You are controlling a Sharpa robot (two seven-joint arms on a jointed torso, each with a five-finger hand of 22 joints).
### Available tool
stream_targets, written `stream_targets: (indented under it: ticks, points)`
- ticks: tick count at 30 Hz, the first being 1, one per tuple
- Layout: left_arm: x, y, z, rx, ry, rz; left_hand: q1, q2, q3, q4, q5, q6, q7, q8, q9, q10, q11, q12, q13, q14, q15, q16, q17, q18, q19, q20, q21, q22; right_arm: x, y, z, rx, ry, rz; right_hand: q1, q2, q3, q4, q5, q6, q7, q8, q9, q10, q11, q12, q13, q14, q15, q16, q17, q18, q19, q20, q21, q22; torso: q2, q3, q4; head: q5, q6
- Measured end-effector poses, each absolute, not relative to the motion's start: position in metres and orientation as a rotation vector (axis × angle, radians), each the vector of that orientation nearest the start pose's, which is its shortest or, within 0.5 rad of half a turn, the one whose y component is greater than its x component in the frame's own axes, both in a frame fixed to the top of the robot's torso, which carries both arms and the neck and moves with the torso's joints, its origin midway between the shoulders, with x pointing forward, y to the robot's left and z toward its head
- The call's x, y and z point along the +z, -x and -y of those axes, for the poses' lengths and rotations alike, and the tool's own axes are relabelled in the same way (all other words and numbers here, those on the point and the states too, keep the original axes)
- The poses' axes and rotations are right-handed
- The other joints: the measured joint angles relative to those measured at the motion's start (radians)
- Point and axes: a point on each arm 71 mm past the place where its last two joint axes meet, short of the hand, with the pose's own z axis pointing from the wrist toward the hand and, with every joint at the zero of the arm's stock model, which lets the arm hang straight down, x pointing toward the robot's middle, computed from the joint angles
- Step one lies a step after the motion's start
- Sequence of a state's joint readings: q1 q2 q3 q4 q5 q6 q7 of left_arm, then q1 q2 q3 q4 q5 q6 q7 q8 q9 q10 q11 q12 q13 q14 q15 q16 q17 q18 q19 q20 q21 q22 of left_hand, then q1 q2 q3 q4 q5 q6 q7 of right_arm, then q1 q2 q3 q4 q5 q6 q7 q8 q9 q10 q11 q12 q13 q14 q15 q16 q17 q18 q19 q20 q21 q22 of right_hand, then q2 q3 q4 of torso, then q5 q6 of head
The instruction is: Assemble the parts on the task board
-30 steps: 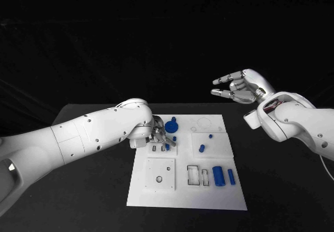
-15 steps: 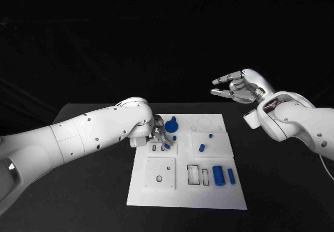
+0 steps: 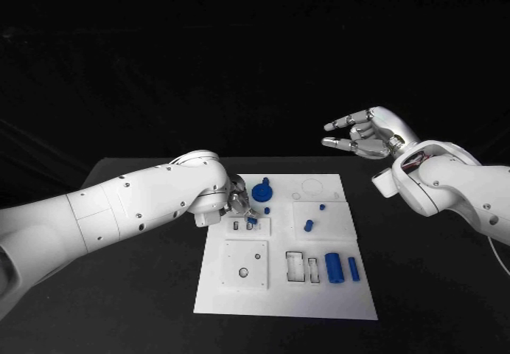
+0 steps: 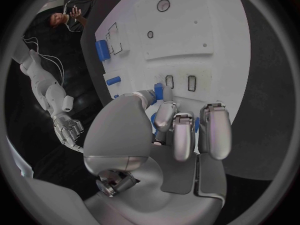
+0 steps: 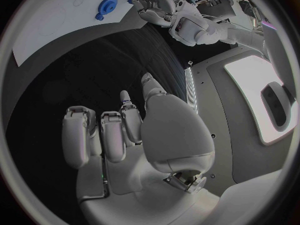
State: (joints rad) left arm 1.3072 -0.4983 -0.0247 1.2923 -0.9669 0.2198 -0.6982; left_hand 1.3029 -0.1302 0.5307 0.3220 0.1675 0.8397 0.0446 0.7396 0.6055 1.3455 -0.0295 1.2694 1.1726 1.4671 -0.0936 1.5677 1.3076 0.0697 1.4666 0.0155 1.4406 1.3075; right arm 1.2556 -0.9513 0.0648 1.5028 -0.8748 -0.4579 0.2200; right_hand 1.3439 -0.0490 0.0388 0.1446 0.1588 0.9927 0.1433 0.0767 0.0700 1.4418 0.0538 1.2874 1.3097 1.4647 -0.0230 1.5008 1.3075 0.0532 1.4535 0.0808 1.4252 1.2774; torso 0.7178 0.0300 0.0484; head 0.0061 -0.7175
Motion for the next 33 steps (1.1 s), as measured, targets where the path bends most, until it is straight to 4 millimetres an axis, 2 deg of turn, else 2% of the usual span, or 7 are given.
stream_targets:
  ticks: [7, 16, 17, 18, 33]
  points:
    - [-0.186, -0.516, -0.119, -0.381, 0.198, -2.365, -0.012, -0.009, 0.015, -0.009, 0.000, 0.000, 0.000, 0.006, 0.006, 0.007, -0.003, 0.000, 0.005, 0.000, 0.000, 0.000, 0.000, 0.000, 0.000, 0.000, 0.000, 0.000, -0.104, -0.506, 0.266, 1.006, -0.310, -1.347, 0.000, 0.000, -0.003, -0.003, 0.000, 0.000, 0.000, 0.000, 0.000, 0.000, 0.000, 0.000, 0.000, 0.000, 0.000, 0.000, 0.000, 0.000, 0.000, 0.000, 0.000, 0.000, 0.000, 0.0003, 0.0017, 0.003, 0.000]
    - [-0.195, -0.506, -0.125, -0.383, 0.227, -2.334, -0.024, -0.021, 0.029, -0.024, 0.000, 0.001, 0.000, 0.006, 0.009, 0.009, -0.001, 0.000, 0.008, 0.000, 0.000, 0.000, 0.000, -0.003, 0.000, 0.000, 0.000, 0.000, -0.104, -0.505, 0.268, 1.003, -0.311, -1.350, 0.000, 0.000, -0.006, 0.000, 0.000, 0.000, 0.000, 0.000, 0.000, 0.000, 0.000, 0.000, 0.001, 0.000, 0.000, 0.000, 0.000, 0.000, 0.000, 0.000, 0.000, 0.000, -0.001, 0.0006, 0.0040, 0.005, -0.002]
    - [-0.197, -0.505, -0.125, -0.381, 0.225, -2.327, -0.024, -0.021, 0.029, -0.024, 0.000, 0.001, 0.000, 0.006, 0.009, 0.011, 0.001, 0.000, 0.009, 0.000, 0.000, 0.000, 0.000, -0.014, 0.000, 0.000, 0.000, 0.000, -0.104, -0.505, 0.268, 1.003, -0.311, -1.351, 0.000, 0.000, -0.006, 0.000, 0.000, 0.000, 0.000, 0.000, 0.000, 0.000, 0.000, 0.000, 0.001, 0.000, 0.000, 0.000, 0.000, 0.000, 0.000, 0.000, 0.000, 0.000, -0.001, 0.0007, 0.0040, 0.005, -0.002]
    - [-0.198, -0.505, -0.125, -0.378, 0.223, -2.321, -0.024, -0.021, 0.029, -0.024, 0.000, 0.001, 0.000, 0.006, 0.009, 0.011, 0.001, 0.000, 0.009, 0.000, 0.000, 0.000, 0.000, -0.015, 0.000, 0.000, 0.000, 0.000, -0.104, -0.505, 0.268, 1.003, -0.311, -1.351, 0.000, 0.000, -0.006, 0.000, 0.000, 0.000, 0.000, 0.000, 0.000, 0.000, 0.000, 0.000, 0.001, 0.000, 0.000, 0.000, 0.000, 0.000, 0.000, 0.000, 0.000, 0.000, -0.001, 0.0007, 0.0046, 0.006, -0.003]
    - [-0.202, -0.500, -0.119, -0.354, 0.175, -2.242, -0.035, -0.033, 0.043, -0.038, -0.002, 0.004, 0.000, 0.006, 0.012, 0.014, -0.003, 0.006, 0.014, 0.000, 0.000, 0.000, 0.000, -0.015, 0.000, 0.000, 0.000, 0.000, -0.104, -0.505, 0.268, 1.006, -0.310, -1.358, -0.005, 0.005, -0.006, 0.000, 0.000, 0.000, 0.000, 0.000, 0.000, 0.000, 0.000, -0.003, 0.001, 0.000, 0.000, 0.000, 0.000, 0.000, 0.000, 0.000, 0.000, 0.000, 0.000, 0.0001, 0.0023, 0.010, -0.002]
